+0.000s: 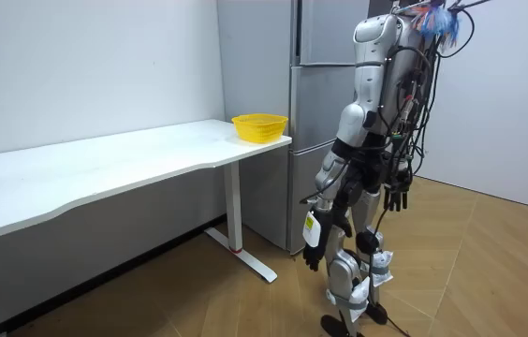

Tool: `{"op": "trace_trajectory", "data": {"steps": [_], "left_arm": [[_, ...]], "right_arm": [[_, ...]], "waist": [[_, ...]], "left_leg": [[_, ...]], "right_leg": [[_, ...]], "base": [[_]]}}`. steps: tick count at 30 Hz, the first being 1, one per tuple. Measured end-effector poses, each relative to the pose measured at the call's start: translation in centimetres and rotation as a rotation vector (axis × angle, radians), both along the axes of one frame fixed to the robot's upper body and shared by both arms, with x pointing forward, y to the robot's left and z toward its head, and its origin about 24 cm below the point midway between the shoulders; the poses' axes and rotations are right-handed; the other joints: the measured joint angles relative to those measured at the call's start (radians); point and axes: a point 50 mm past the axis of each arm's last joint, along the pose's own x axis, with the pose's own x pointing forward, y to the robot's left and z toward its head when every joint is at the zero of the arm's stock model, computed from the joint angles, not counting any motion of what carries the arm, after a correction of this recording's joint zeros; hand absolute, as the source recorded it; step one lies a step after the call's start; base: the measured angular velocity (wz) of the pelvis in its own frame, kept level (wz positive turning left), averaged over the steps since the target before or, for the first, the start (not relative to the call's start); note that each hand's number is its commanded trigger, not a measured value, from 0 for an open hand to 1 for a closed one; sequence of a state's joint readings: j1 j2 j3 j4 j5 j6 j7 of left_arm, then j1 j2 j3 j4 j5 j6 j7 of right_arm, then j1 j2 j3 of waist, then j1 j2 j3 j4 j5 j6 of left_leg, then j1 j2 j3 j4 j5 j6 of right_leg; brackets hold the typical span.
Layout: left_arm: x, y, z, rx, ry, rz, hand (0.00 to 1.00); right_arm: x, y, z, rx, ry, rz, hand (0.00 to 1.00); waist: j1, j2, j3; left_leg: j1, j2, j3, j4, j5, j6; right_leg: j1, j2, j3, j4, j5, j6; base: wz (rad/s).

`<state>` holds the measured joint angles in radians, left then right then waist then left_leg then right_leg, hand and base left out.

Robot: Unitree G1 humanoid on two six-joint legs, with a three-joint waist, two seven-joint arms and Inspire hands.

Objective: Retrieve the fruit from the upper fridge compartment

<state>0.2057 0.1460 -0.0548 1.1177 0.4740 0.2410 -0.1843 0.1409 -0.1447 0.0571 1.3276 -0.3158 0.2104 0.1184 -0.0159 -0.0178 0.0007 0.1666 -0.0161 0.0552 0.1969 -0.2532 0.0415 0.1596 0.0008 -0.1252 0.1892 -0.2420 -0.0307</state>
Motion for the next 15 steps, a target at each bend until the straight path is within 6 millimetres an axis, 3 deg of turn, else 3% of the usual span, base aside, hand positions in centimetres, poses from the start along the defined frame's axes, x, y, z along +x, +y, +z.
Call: {"op": "trace_trajectory", "data": {"steps": [15], "left_arm": [[0.01,0.36,0.06,0.027,-0.015,0.036,0.0]], "right_arm": [[-0.06,-0.15,0.03,-0.01,0.002,0.001,0.0]], "waist": [[-0.008,0.003,-0.0004]], "left_leg": [[0.0,0.001,-0.002,0.0,0.0,0.0]], "right_leg": [[-0.001,0.0,-0.002,0.002,0.001,-0.001]], "base": [[0.0]]}}
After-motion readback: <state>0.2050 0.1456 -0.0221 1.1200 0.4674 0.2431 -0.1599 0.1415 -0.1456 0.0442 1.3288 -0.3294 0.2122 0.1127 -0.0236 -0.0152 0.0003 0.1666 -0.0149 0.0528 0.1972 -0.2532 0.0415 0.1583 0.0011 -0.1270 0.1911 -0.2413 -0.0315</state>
